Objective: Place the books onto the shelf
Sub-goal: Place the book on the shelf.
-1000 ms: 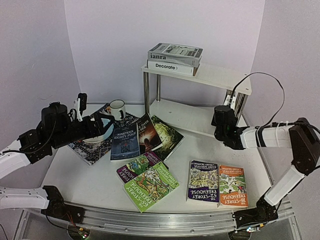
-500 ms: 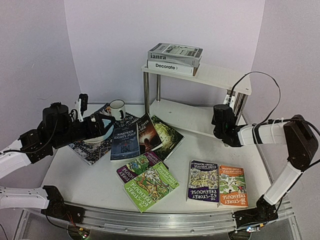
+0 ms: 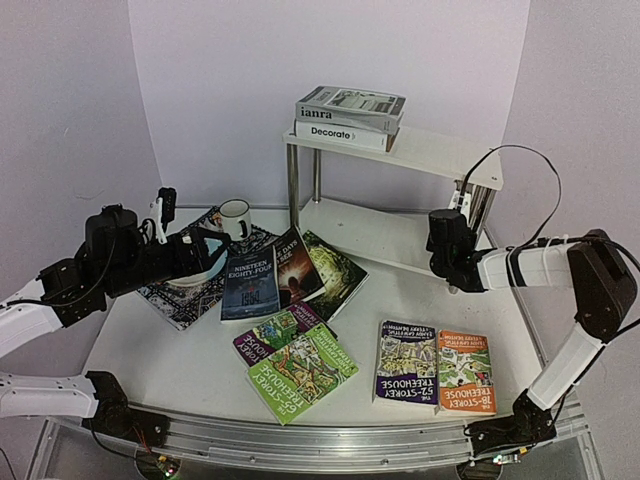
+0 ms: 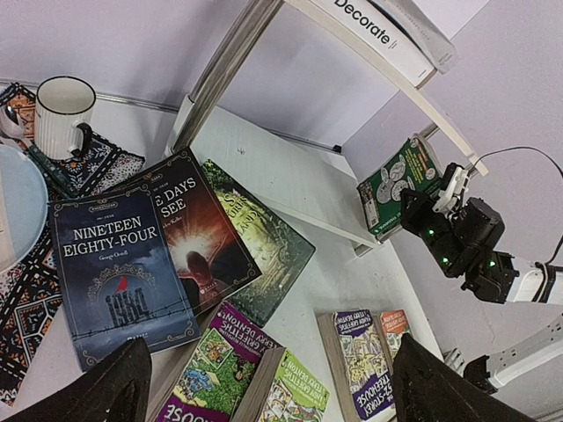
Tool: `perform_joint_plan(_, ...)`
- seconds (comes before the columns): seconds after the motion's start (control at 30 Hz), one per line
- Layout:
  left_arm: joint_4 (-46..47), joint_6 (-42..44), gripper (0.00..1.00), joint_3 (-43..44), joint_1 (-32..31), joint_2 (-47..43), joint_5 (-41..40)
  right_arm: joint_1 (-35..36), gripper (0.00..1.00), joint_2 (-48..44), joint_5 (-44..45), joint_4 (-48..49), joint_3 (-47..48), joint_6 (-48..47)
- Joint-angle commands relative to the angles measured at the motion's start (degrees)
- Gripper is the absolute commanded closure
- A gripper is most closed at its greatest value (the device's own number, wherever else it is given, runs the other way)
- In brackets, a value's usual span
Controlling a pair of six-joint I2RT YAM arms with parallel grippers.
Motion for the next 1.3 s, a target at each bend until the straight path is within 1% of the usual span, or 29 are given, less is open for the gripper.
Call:
perform_joint_plan(0.0, 0.81, -0.34, 0.04, 0.42, 0.19, 0.57, 0.23, -0.25, 0.9, -1.44, 1.88, 2.3, 2.54, 1.15)
perform_joint_plan(0.13, 0.83, -0.29, 0.04, 0.53, 0.19, 0.96, 0.44, -0.25, 0.81, -1.62, 2.05, 1.79, 2.1, 2.04)
perform_joint_plan(0.27, 0.84, 0.03, 0.04, 0.65, 0.19, 1.04, 0.22, -0.25, 0.79, -1.67, 2.21, 1.48, 2.0, 2.49)
perform_joint_plan(0.37, 0.85, 0.34, 0.04, 0.71, 0.19, 1.15, -0.03, -0.25, 0.75, -1.58, 2.3, 1.19, 2.0, 2.9)
perform_joint_plan(0.67, 0.81, 0.66, 0.04, 0.76, 0.19, 1.41, -0.19, -0.24, 0.74, -1.48, 2.38, 0.11, 1.28, 4.9)
perform_joint_plan(0.93, 0.83, 1.09, 0.04, 0.88, 0.19, 1.64, -0.36, -0.24, 0.68, -0.97, 2.19, -0.69, 0.61, 6.6)
perform_joint_plan(1.2, 0.81, 0.97, 0.03, 0.49, 0.19, 1.13, -0.36, -0.25, 0.66, -1.08, 2.35, -1.05, 0.86, 5.81)
perform_joint_plan(1.27, 0.85, 0.89, 0.03, 0.34, 0.19, 1.0, -0.4, -0.25, 0.63, -1.46, 1.84, -2.05, 1.19, 5.81)
